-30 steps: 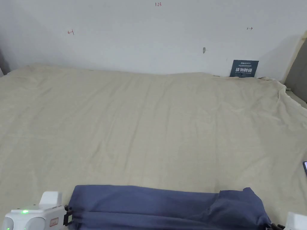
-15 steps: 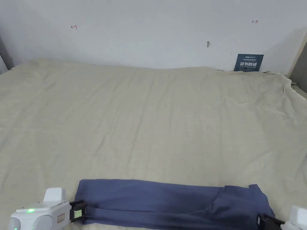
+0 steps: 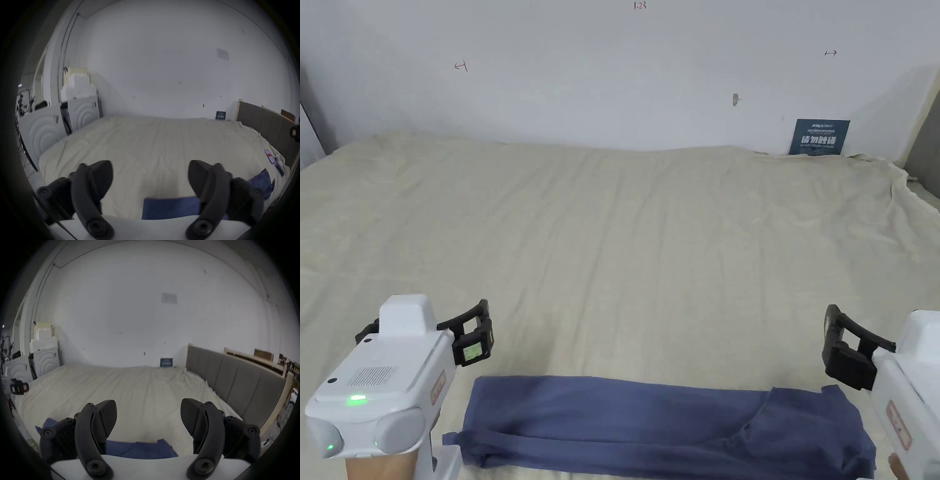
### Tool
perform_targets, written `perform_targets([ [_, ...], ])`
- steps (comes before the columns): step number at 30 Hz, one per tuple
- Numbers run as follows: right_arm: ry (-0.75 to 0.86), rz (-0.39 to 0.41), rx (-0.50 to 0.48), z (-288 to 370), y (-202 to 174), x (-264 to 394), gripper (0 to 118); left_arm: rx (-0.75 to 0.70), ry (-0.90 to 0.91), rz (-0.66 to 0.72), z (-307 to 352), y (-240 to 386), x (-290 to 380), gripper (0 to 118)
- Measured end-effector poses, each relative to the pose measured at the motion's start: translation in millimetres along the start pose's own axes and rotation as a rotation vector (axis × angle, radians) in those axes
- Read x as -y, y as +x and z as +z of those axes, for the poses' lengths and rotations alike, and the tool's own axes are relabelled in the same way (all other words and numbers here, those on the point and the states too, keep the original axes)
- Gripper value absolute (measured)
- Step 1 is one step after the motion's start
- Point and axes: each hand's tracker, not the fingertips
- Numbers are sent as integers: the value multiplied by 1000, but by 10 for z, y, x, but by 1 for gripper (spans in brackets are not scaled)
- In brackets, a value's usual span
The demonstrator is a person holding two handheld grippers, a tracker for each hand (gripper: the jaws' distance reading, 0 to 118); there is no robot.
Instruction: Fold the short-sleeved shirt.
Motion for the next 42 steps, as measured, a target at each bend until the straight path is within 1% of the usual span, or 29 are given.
perform_targets([
  [1,8,-1,0,9,-48,-10,84,8,30,0,28,22,-15,79],
  [2,19,-2,-1,18,-83,-12,81,24,52,3,50,37,-24,70],
  [3,26,-3,-1,25,-108,-12,75,37,56,6,86,58,-45,62],
  [5,40,-1,5,20,-151,-5,41,56,61,2,112,87,-49,34],
  [7,52,-3,7,19,-167,7,0,69,68,-3,119,115,-30,0],
  [10,62,-10,-5,16,-173,8,0,113,51,-4,125,122,-12,0],
  [14,64,3,-7,5,-199,4,0,124,30,-26,114,141,4,0],
  [16,61,-5,-14,1,-200,-2,0,143,2,-17,60,113,7,0],
  [22,44,-9,-22,-20,-186,-10,0,286,-222,185,-210,-210,112,0],
  [24,30,-21,-27,-36,-169,1,0,325,-300,248,-301,-334,165,0],
  [29,2,-28,-33,-90,-167,38,0,398,-464,279,-531,-614,411,0],
  [30,-4,-25,-33,-103,-170,46,0,419,-507,296,-582,-669,471,0],
  [31,-9,-22,-34,-118,-172,57,0,412,-520,321,-589,-695,511,0],
  [33,-20,-20,-35,-150,-171,80,0,457,-600,369,-693,-805,633,0],
  [35,-33,-14,-35,-184,-177,104,0,448,-677,410,-726,-838,724,6],
  [36,-39,-12,-34,-200,-179,118,0,426,-707,420,-752,-861,781,12],
  [38,-51,-12,-32,-203,-206,116,0,401,-753,435,-830,-917,898,45],
  [39,-56,-12,-29,-217,-210,125,0,380,-775,445,-992,-1042,1021,63],
  [40,-63,-10,-27,-234,-213,134,0,368,-797,455,-1056,-1076,1086,77],
  [41,-69,-9,-24,-257,-206,149,0,362,-813,464,-1104,-1093,1133,80],
  [42,-75,-6,-21,-276,-203,164,0,365,-824,473,-1151,-1109,1176,80],
])
